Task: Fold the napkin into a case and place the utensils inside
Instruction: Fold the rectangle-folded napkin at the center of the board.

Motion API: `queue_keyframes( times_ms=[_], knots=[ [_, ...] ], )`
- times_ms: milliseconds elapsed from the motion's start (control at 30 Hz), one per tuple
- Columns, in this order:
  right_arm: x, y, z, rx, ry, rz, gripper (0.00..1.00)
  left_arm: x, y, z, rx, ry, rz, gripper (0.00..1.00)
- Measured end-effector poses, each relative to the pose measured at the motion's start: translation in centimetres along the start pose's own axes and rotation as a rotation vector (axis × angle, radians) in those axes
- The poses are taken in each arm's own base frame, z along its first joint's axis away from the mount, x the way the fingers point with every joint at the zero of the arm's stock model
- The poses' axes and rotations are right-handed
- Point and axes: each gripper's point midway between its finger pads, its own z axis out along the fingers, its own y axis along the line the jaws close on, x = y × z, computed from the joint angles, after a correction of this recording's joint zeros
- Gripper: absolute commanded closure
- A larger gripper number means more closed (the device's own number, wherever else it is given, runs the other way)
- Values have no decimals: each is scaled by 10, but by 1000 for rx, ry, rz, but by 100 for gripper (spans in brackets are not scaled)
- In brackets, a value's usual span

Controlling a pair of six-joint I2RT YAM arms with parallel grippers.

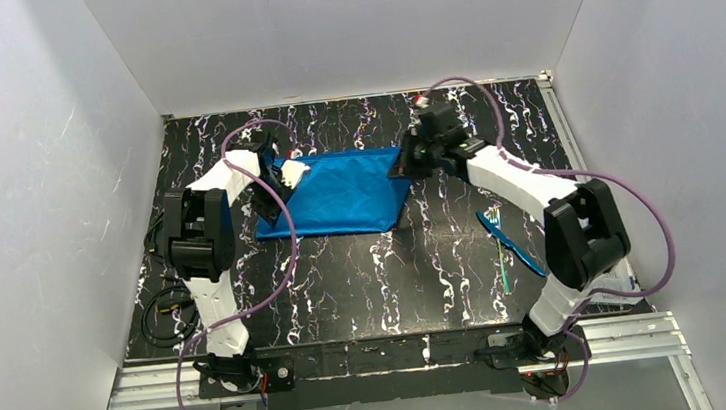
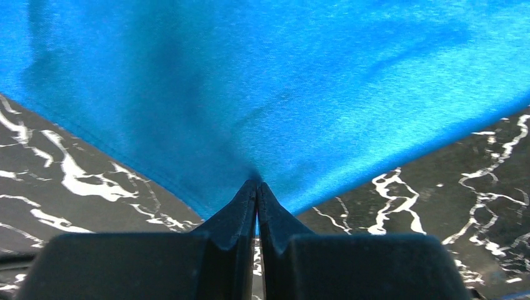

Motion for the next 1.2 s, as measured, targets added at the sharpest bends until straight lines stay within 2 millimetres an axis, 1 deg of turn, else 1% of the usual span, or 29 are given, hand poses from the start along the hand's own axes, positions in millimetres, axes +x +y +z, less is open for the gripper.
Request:
queue_keyframes(
  times_ms=[100,200,267,300,367,433,467,533,600,633,700,800,867,1033,1200],
  knots=[
    [15,34,17,-39,48,-93,99,0,-9,-1,42,-6,-21,95],
    [33,50,34,-40,104,-148,99,0,-16,-5,80,-10,-45,94],
    [44,59,47,-36,140,-175,99,-6,-16,-15,106,-33,-77,93],
    [50,63,54,-36,155,-188,99,-10,-12,-22,114,-53,-97,93],
    [59,70,63,-31,180,-205,99,-19,2,-39,114,-112,-143,93],
    [64,78,72,-35,192,-220,99,-22,23,-58,98,-175,-194,93],
    [65,83,76,-37,197,-227,99,-20,35,-67,84,-202,-220,93],
    [64,96,86,-52,193,-240,99,-9,51,-80,60,-232,-267,93],
    [63,107,93,-63,192,-249,99,5,62,-87,47,-241,-311,93],
    [63,112,97,-69,190,-252,99,13,65,-87,45,-238,-333,93],
    [62,122,104,-80,191,-257,99,25,63,-79,59,-217,-354,94],
    [64,134,117,-94,197,-260,99,40,49,-58,104,-162,-367,94],
    [66,138,126,-99,204,-261,99,46,40,-48,131,-130,-371,94],
    [79,145,146,-99,242,-252,99,47,37,-33,151,-117,-378,93],
    [86,155,158,-121,256,-247,99,47,38,-21,157,-113,-387,94]
  ],
)
